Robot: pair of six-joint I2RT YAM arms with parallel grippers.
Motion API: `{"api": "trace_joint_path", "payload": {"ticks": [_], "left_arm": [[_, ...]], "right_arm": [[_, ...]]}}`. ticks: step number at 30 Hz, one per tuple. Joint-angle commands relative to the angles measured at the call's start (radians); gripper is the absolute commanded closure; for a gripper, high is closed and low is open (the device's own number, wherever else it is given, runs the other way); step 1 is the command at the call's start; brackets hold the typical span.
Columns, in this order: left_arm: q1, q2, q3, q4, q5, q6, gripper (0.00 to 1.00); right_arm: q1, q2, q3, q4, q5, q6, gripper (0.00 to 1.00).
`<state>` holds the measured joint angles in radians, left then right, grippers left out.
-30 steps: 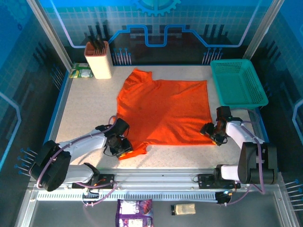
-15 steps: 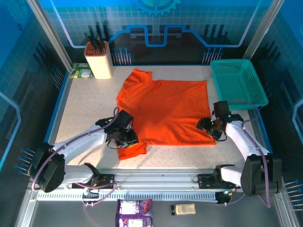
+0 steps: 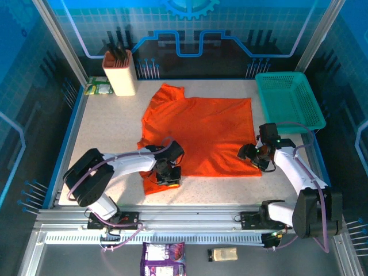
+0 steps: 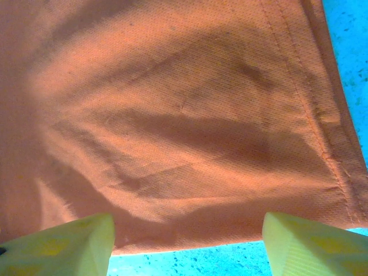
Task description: Fold the inside-out t-shirt
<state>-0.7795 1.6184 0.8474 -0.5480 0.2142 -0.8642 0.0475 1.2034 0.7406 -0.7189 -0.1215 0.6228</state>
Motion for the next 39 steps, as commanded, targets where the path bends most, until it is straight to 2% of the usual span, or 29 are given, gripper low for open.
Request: {"api": "trace_joint_path", "payload": {"ticks": [1, 4, 8, 11, 16, 18, 21, 24, 33, 39], "left_arm": [[-0.009, 0.028, -0.021, 0.023, 0.005, -0.01, 1.0], [-0.01, 0.012, -0.025, 0.002, -0.001, -0.007, 1.0], [-0.009, -0.103, 0.007, -0.007, -0.028, -0.012, 1.0], [0.006, -0.15, 0.071, -0.083, -0.076, 0.003, 1.0], [0.097, -0.21, 0.048, -0.159, -0.114, 0.03, 1.0], [0.142, -0.231, 0.013, -0.185, -0.142, 0.045, 1.0], [0.18, -0.242, -0.014, -0.241, -0.252, 0.08, 1.0], [0.218, -0.223, -0.062, -0.244, -0.275, 0.095, 1.0], [0.263, -0.191, -0.225, -0.098, -0.216, 0.071, 1.0], [0.281, -0.316, -0.211, -0.124, -0.177, 0.034, 0.99]], "right_arm": [[0.005, 0.022, -0.016, -0.022, 0.025, -0.018, 0.31], [-0.003, 0.037, -0.03, -0.003, 0.025, -0.023, 0.31], [-0.029, 0.071, -0.063, 0.04, 0.005, -0.03, 0.31], [-0.061, 0.116, -0.081, 0.064, -0.013, -0.038, 0.32], [-0.105, 0.144, -0.101, 0.05, 0.075, -0.002, 0.32], [-0.11, 0.127, -0.102, 0.047, 0.077, 0.002, 0.32], [-0.11, 0.093, -0.092, 0.029, 0.068, 0.0, 0.32], [-0.111, 0.058, -0.075, 0.004, 0.08, -0.003, 0.32], [-0.122, -0.021, -0.025, -0.066, 0.083, -0.021, 0.33], [-0.137, -0.073, -0.051, -0.111, 0.158, 0.019, 0.33]]}}
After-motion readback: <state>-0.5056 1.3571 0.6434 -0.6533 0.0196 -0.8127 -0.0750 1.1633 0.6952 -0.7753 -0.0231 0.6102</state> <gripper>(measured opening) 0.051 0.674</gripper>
